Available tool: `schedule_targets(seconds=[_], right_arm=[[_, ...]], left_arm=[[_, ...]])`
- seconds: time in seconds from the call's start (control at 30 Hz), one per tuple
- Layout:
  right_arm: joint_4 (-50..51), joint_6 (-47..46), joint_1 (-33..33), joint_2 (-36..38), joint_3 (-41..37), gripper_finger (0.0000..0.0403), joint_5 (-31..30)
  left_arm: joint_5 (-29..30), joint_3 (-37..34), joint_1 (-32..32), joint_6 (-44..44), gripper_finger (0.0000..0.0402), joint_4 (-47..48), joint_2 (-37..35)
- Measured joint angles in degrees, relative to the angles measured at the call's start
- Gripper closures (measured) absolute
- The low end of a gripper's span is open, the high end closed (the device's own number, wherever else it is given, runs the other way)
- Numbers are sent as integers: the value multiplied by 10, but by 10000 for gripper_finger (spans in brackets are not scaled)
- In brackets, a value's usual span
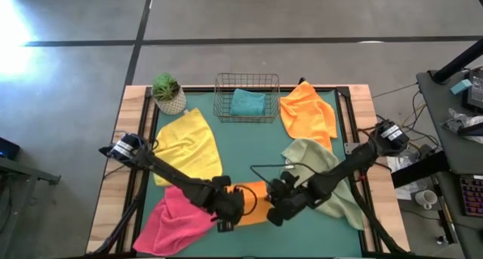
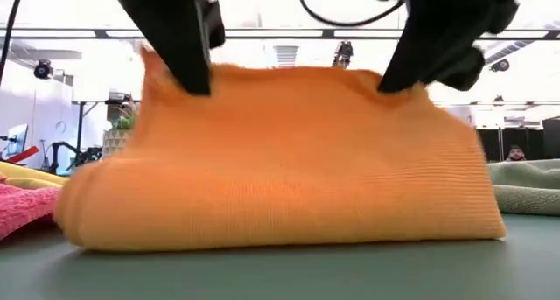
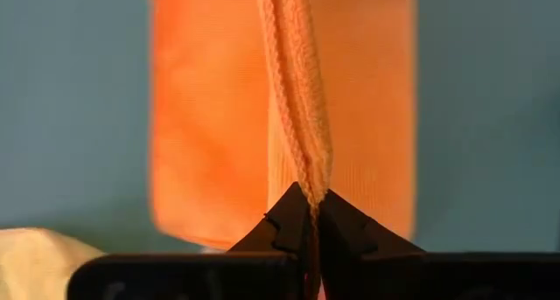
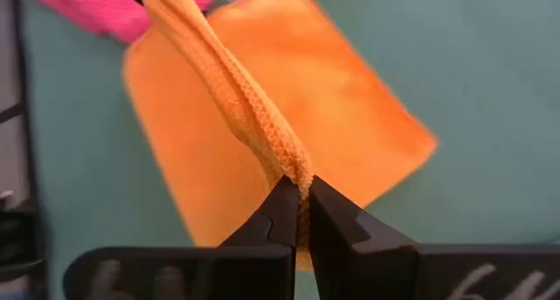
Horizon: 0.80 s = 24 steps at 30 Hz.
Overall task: Fold microfiber towels
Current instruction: Fold the left orange microfiber cloth
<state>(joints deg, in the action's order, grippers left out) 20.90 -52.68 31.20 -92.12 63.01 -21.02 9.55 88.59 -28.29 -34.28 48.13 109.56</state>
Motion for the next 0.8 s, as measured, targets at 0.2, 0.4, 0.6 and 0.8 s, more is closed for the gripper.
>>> schedule_targets(seconds=[0.2, 0.4, 0.6, 0.8], right_arm=[[-5, -14, -19, -1, -20, 394, 1], [-4, -15, -42, -31, -19, 394, 4], [-7, -19, -45, -51, -15, 394, 10], [0, -16, -47, -52, -15, 380, 11]], left_arm=[[-3, -15, 22, 0, 402, 0, 0], [-13, -18, 37, 0, 402, 5, 0], [-21, -20, 42, 1, 401, 4, 0], [-22, -32, 43, 1, 365, 8, 0]])
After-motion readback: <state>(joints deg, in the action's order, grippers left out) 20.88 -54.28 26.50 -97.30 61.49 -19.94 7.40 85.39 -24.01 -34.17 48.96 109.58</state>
